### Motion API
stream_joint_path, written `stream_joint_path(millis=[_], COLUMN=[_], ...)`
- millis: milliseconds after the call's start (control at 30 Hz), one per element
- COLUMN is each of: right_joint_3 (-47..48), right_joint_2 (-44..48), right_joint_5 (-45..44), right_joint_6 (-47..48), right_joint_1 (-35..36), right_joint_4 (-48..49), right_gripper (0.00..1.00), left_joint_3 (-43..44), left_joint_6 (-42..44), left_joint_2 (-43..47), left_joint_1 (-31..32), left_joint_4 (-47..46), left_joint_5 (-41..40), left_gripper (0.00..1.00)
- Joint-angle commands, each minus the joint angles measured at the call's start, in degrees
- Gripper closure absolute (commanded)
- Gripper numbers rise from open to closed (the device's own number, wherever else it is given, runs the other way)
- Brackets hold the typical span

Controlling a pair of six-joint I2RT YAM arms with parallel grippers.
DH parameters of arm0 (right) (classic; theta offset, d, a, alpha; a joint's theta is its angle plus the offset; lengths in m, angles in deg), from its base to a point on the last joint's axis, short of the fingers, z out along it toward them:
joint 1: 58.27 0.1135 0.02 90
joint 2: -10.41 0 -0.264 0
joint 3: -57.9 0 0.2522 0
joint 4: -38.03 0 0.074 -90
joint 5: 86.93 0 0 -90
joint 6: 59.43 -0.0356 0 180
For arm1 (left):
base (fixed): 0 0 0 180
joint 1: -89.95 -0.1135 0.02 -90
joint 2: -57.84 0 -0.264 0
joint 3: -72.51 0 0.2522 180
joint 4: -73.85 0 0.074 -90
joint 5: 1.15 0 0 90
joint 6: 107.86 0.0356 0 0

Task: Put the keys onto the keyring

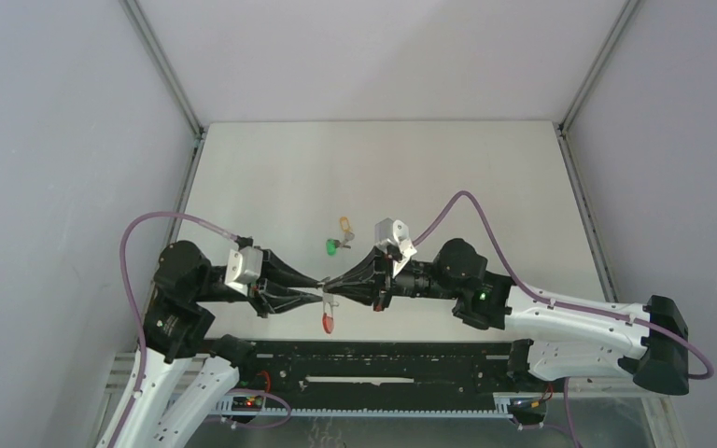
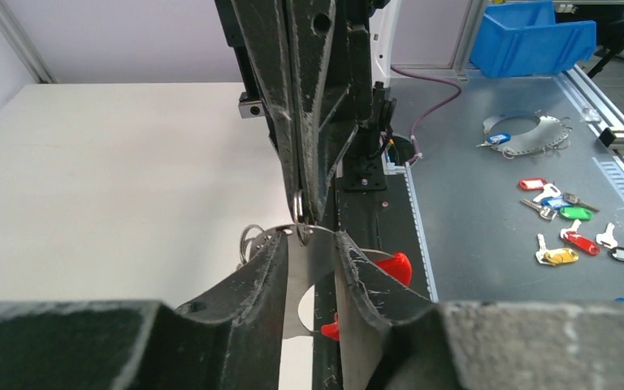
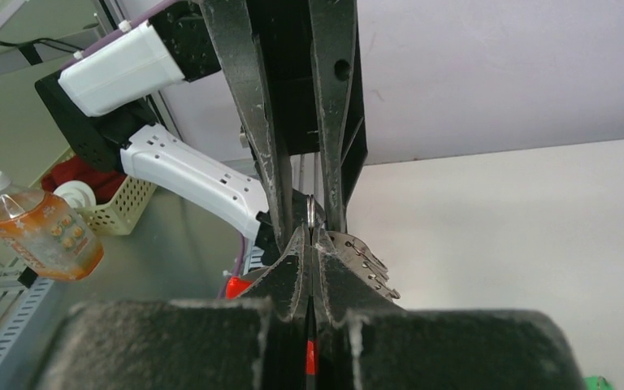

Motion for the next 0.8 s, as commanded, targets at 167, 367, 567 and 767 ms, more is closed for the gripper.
stream_joint_path(millis=[167,367,567,767], right_joint_3=[4.6,12.4,18.9,23.9], right_joint_2=[0.8,-0.6,-3.3,-5.9], right_joint_5=[1.5,1.5,1.4,0.7], right_joint_6=[2.2,5.1,6.9,7.6], right_joint_1=[-0.9,-0.8,-0.8,-0.7], right_joint_4=[-9.9,-25.4,-36.8,-44.0], right_gripper=[1.0,1.0,1.0,1.0], left_joint_3=[2.4,2.2,2.3,2.8], left_joint_6=[7.8,11.1,11.9,14.2], left_joint_2=[-0.7,-0.8,-1.2,-1.2], left_joint_1=[0.2,0.2,0.2,0.2], left_joint_4=[5.6,8.4,9.0,11.3], left_joint_5=[-1.4,-0.6,-0.3,0.0], left_gripper=[0.6,0.63,0.7,0.74])
